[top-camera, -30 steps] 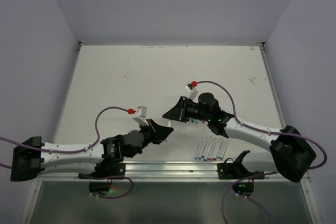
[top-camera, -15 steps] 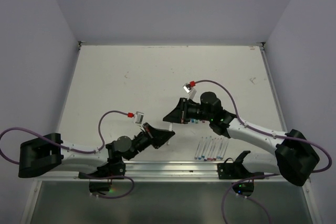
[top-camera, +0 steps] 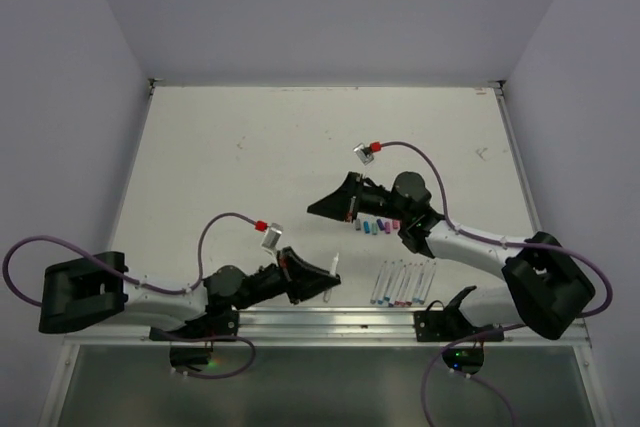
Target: Open the pen caps
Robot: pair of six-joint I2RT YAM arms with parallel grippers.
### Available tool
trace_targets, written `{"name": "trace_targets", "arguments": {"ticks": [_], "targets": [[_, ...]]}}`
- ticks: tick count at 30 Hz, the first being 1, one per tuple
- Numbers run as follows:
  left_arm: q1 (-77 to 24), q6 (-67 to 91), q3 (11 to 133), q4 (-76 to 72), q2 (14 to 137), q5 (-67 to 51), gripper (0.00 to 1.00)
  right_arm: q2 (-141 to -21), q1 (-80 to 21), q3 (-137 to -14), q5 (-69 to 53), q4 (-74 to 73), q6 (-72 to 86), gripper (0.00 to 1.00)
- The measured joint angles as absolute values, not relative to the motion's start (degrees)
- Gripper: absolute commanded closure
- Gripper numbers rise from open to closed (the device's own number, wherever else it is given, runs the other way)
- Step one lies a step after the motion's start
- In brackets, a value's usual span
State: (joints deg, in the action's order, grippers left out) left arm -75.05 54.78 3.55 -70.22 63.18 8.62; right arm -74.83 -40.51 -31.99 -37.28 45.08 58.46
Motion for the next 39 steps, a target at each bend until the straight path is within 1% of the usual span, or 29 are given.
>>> {"name": "trace_targets", "arguments": {"ticks": [2,4,7,9,10,12,15,17,21,28,33,39], "targets": [[-77.67,54.5,3.55,-71.26,63.16,0.03,1.0,-77.82,-38.04,-32.1,-34.79,49.52,59.18,1.0],[-78.17,54.24,3.55,-72.23,62.72,-5.17,1.0,-80.27,-36.64,-32.08,-33.26,51.62,59.99,1.0],[-78.02,53.41,3.64,-72.07,60.47,-8.69,1.0,-81.41,-36.67,-31.83,-32.4,52.47,60.47,1.0],[-78.02,51.81,5.06,-67.55,56.95,-8.8,1.0,-81.1,-36.82,-32.05,-31.42,50.81,59.53,1.0],[-78.02,51.18,6.17,-64.93,55.92,-8.16,1.0,-80.93,-36.86,-32.64,-30.55,48.18,58.33,1.0],[-78.08,50.33,10.7,-54.63,54.33,-4.43,1.0,-80.82,-36.97,-35.31,-27.18,40.01,55.27,1.0],[-78.08,51.57,16.8,-39.81,54.78,3.79,1.0,-81.14,-37.12,-41.67,-19.46,23.9,50.87,1.0],[-78.08,53.89,18.35,-31.35,55.66,9.28,1.0,-83.48,-37.17,-49.04,-13.56,10.46,48.42,1.0],[-78.26,58.0,17.63,-20.12,56.8,16.21,1.0,-88.14,-38.24,-55.81,-6.22,-1.78,45.82,1.0],[-78.85,60.69,17.21,-12.23,54.35,22.0,1.0,-94.43,-44.71,-59.33,5.34,-18.7,43.4,1.0],[-78.83,61.91,16.73,-11.29,54.22,22.85,1.0,-96.66,-47.29,-61.69,11.53,-25.17,43.0,1.0],[-78.85,62.0,16.71,-11.33,57.06,22.74,1.0,-99.77,-48.01,-64.53,17.15,-30.2,42.78,0.99]]}}
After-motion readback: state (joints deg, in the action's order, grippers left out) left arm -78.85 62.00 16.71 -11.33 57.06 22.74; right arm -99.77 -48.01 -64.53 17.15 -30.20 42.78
